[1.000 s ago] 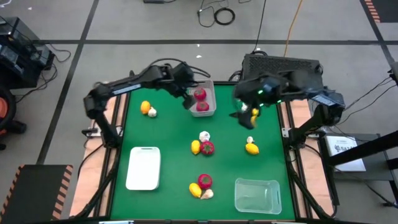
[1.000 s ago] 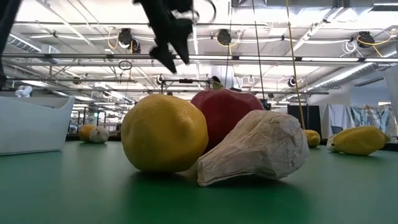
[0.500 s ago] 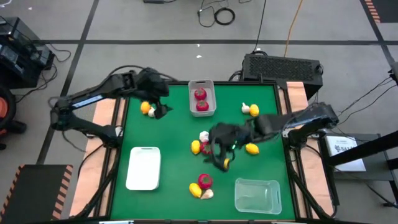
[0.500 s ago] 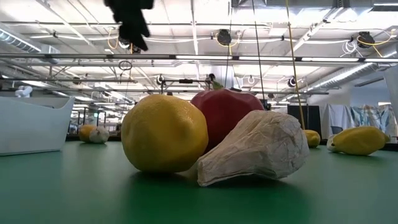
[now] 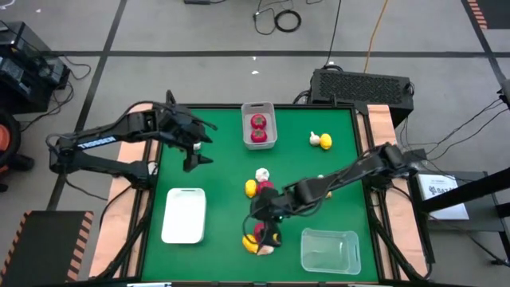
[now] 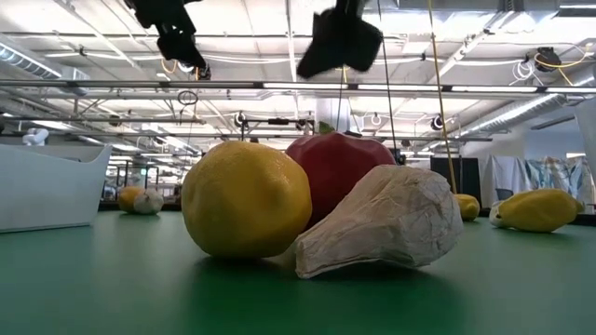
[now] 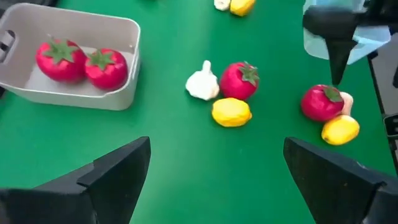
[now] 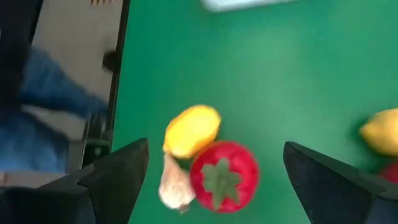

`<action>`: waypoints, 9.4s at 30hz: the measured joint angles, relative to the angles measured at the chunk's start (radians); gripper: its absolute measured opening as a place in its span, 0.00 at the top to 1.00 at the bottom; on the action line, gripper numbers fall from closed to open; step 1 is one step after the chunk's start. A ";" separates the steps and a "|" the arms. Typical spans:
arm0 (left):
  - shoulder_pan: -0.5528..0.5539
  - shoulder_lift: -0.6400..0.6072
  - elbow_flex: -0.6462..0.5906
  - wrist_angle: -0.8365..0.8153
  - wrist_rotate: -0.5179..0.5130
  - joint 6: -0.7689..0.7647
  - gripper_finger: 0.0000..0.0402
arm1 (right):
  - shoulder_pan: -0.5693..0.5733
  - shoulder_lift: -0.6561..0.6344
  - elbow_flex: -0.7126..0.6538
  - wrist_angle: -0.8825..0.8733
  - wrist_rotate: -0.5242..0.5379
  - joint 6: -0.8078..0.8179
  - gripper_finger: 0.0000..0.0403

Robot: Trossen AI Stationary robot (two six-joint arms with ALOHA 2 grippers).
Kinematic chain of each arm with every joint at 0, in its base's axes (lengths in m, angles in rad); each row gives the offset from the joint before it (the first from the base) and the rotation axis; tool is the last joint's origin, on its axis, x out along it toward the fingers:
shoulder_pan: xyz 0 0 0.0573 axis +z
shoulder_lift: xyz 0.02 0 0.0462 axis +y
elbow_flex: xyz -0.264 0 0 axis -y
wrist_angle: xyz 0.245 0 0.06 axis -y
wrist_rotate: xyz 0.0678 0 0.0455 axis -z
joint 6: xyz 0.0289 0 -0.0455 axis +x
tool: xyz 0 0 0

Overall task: Sort produce into baskets
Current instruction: Put the bottom tomato into the gray bin, then put the tomato into the gray bin

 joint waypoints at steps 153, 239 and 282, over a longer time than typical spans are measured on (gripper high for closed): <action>-0.046 0.010 -0.028 -0.127 -0.392 -0.129 0.07 | -0.384 -0.124 -0.005 -0.434 0.081 -0.031 0.11; -0.063 -0.095 -0.272 0.290 -0.336 -0.317 0.07 | -0.228 -0.022 -0.381 0.247 0.199 -0.419 0.11; -0.063 -0.095 -0.272 0.312 -0.331 -0.380 0.07 | -0.693 -0.105 0.044 0.023 0.145 -0.715 0.28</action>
